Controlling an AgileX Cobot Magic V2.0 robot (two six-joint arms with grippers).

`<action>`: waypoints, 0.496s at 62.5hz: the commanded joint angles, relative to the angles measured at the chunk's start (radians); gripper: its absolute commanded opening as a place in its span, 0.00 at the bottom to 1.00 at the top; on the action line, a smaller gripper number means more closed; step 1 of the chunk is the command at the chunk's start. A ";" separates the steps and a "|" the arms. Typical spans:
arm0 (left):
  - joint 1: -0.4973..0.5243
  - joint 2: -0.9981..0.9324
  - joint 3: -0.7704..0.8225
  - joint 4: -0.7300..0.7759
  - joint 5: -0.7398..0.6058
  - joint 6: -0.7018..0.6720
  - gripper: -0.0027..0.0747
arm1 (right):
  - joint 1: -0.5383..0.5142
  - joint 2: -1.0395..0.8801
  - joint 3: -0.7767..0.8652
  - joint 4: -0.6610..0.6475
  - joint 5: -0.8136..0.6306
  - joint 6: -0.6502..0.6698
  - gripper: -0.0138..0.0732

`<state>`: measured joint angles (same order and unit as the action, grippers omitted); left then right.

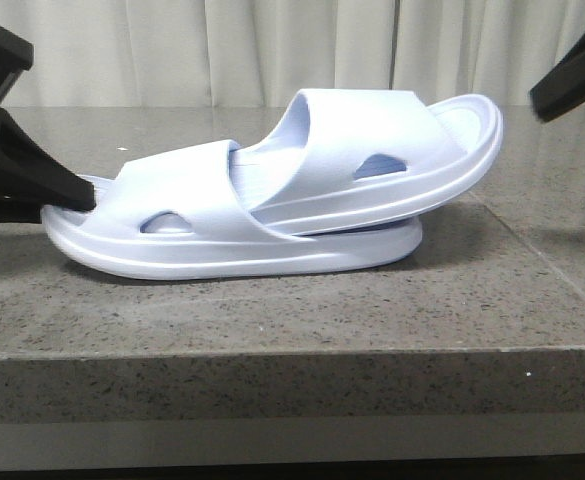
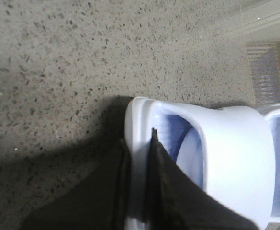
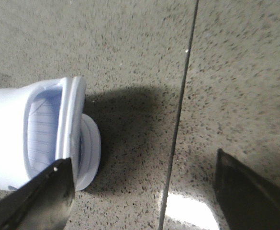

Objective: Insert blue slippers together front up
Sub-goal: 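Open both grippers and withdraw them from the stacked slippers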

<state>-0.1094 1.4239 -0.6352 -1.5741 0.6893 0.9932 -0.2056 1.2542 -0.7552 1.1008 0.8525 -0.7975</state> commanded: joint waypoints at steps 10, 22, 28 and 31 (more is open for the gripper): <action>-0.007 -0.021 -0.059 -0.048 0.021 0.032 0.01 | -0.025 -0.082 -0.020 0.029 0.048 -0.022 0.87; -0.016 0.005 -0.129 -0.044 0.016 0.046 0.01 | -0.025 -0.082 -0.019 0.025 0.050 -0.029 0.87; -0.029 0.033 -0.136 -0.044 0.020 0.046 0.01 | -0.025 -0.082 -0.019 0.024 0.049 -0.029 0.87; -0.037 0.045 -0.136 -0.036 0.020 0.046 0.01 | -0.025 -0.082 -0.019 0.023 0.048 -0.029 0.87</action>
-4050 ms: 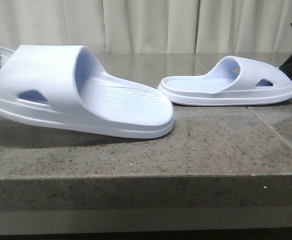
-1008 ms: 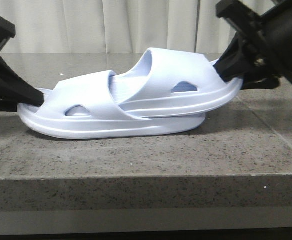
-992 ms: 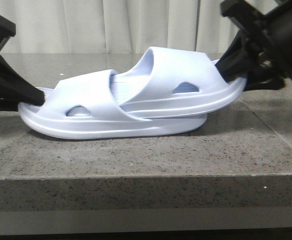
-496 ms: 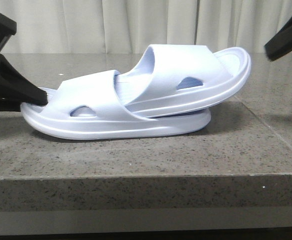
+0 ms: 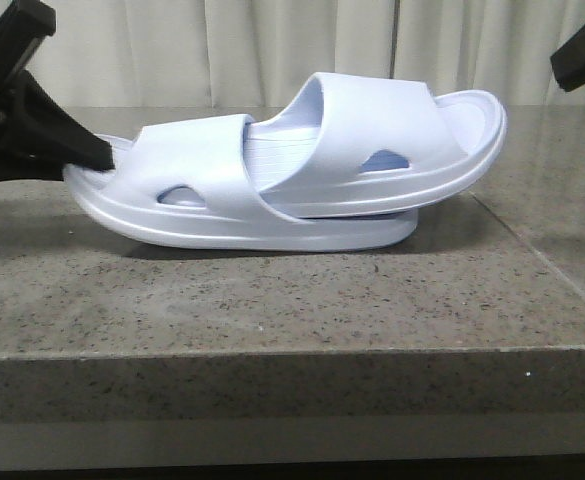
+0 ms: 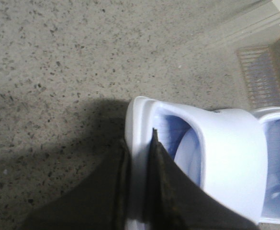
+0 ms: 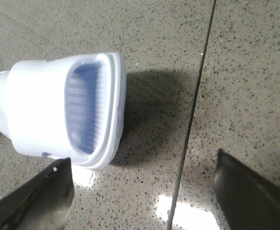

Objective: Insert blue slippers together front up
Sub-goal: 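Open both grippers and withdraw them from the stacked slippers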

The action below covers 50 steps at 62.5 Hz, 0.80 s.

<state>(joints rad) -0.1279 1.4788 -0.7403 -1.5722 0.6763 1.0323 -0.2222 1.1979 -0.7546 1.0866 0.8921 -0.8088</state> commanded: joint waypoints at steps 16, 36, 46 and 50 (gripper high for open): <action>-0.042 0.010 -0.031 -0.039 0.025 0.007 0.06 | -0.009 -0.026 -0.019 0.038 0.005 -0.018 0.87; -0.021 0.010 -0.034 -0.009 0.019 0.011 0.65 | -0.009 -0.040 -0.019 0.030 0.002 -0.022 0.87; 0.052 -0.004 -0.077 0.205 0.060 -0.123 0.65 | -0.009 -0.116 -0.023 -0.071 0.015 0.023 0.86; 0.082 -0.033 -0.102 0.335 0.072 -0.199 0.65 | -0.008 -0.155 -0.023 -0.145 0.015 0.088 0.86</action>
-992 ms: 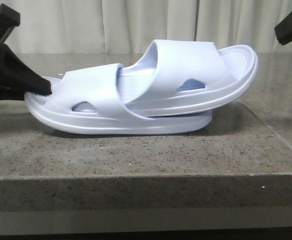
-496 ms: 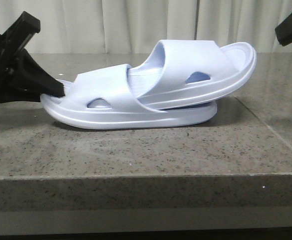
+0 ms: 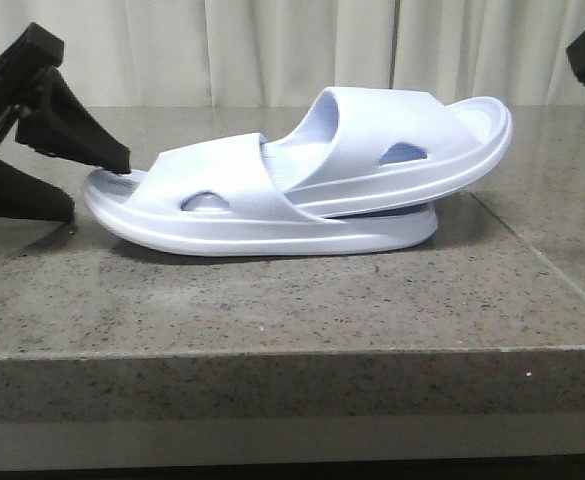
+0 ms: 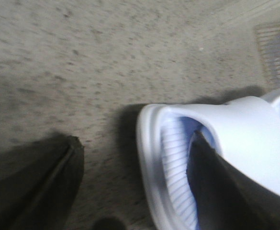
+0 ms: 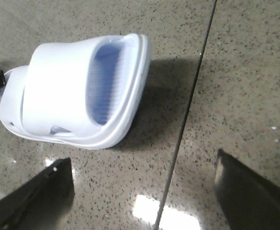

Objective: Insert blue slippers together front up
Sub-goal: 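Open both grippers and withdraw them from the stacked slippers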

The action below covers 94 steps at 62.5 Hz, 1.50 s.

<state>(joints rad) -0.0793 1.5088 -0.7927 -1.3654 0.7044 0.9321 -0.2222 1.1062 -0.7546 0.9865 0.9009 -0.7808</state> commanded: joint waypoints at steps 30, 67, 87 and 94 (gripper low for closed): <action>-0.012 -0.514 -0.150 1.108 0.118 -0.763 0.65 | 0.212 -0.298 -0.137 -0.746 0.108 0.618 0.86; -0.099 -0.879 -0.028 1.474 0.173 -1.002 0.60 | 0.233 -0.625 -0.051 -0.879 0.120 0.711 0.86; -0.099 -0.877 -0.024 1.455 0.129 -1.002 0.50 | 0.233 -0.648 -0.004 -0.879 0.116 0.711 0.67; -0.099 -0.877 -0.024 1.455 0.129 -1.002 0.35 | 0.233 -0.648 -0.004 -0.879 0.116 0.711 0.45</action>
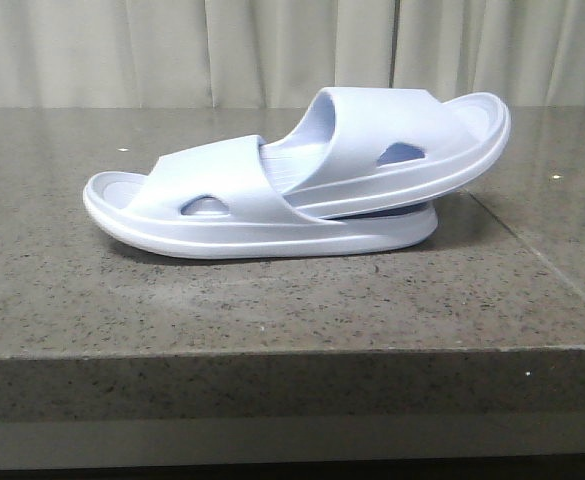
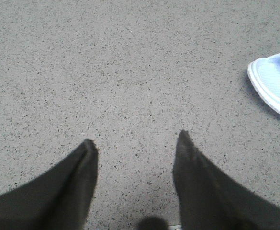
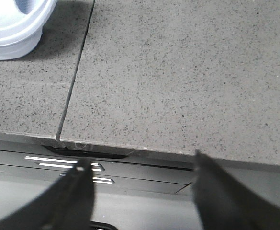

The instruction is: Insert blue slippers together front up

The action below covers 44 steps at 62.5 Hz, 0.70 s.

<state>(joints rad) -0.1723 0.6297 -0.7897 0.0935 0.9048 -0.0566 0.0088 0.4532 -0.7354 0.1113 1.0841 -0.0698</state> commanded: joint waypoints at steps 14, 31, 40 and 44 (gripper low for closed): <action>-0.006 0.002 -0.027 -0.006 -0.071 -0.013 0.10 | 0.001 0.005 -0.024 -0.003 -0.067 0.000 0.17; -0.006 0.002 -0.027 -0.022 -0.065 -0.013 0.01 | 0.001 0.005 -0.024 -0.003 -0.073 -0.001 0.08; -0.006 0.002 -0.027 -0.022 -0.067 -0.013 0.01 | 0.001 0.005 -0.024 0.001 -0.070 -0.001 0.08; -0.006 0.002 -0.027 -0.022 -0.067 -0.013 0.01 | 0.001 0.005 -0.024 0.001 -0.070 -0.001 0.08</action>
<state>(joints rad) -0.1723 0.6297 -0.7897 0.0762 0.9028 -0.0566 0.0088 0.4532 -0.7354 0.1113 1.0804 -0.0680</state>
